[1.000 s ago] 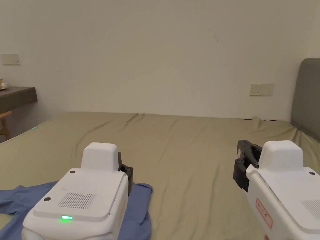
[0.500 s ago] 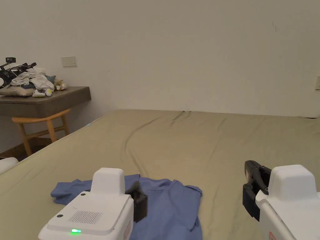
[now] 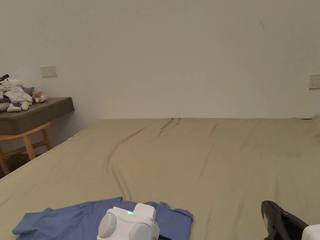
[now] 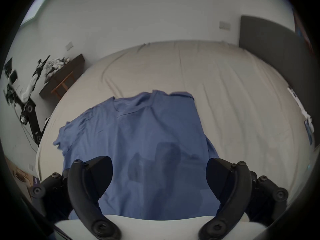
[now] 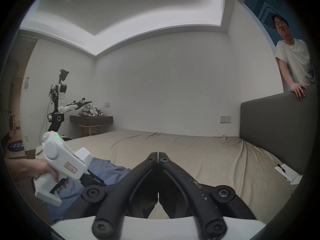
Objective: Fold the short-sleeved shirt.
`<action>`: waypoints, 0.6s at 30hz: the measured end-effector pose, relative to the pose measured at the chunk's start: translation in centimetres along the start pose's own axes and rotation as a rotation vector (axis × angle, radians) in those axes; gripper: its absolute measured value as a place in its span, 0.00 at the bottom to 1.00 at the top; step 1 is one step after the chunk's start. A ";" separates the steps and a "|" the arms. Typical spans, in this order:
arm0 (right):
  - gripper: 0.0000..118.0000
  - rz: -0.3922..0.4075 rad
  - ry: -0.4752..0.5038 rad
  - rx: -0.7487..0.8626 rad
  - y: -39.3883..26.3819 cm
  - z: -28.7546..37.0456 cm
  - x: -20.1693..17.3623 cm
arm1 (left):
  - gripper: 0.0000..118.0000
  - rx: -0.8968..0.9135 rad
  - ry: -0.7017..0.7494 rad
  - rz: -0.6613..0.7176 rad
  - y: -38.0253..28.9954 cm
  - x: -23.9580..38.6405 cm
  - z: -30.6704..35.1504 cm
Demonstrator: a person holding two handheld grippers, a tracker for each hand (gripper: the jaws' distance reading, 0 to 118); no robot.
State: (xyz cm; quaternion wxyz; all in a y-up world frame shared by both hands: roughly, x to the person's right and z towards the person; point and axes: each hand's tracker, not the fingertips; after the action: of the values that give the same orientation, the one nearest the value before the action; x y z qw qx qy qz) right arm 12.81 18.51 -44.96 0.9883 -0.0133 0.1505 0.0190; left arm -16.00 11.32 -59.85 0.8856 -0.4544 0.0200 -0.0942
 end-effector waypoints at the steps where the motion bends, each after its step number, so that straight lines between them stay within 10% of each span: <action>1: 0.01 0.001 -0.009 -0.009 -0.2 -0.6 0.3 | 0.93 -0.022 -0.006 0.011 0.6 0.2 -1.4; 14: 0.01 -0.006 0.009 -0.043 -2.6 -3.7 2.0 | 0.97 -0.151 0.066 -0.047 0.9 2.0 -9.3; 16: 0.01 -0.016 0.005 -0.044 -2.6 -3.8 2.0 | 0.65 -0.148 -0.020 -0.001 0.7 1.5 -8.5; 18: 0.01 -0.026 0.001 -0.041 -2.5 -3.8 2.0 | 0.12 -0.136 -0.164 0.122 0.8 1.1 -6.7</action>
State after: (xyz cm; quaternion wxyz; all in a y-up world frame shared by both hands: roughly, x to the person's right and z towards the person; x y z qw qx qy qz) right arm 13.74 16.01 -49.12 0.9879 -0.0353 0.1507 0.0090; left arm -15.60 6.24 -64.35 0.8555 -0.5175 -0.0186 -0.0009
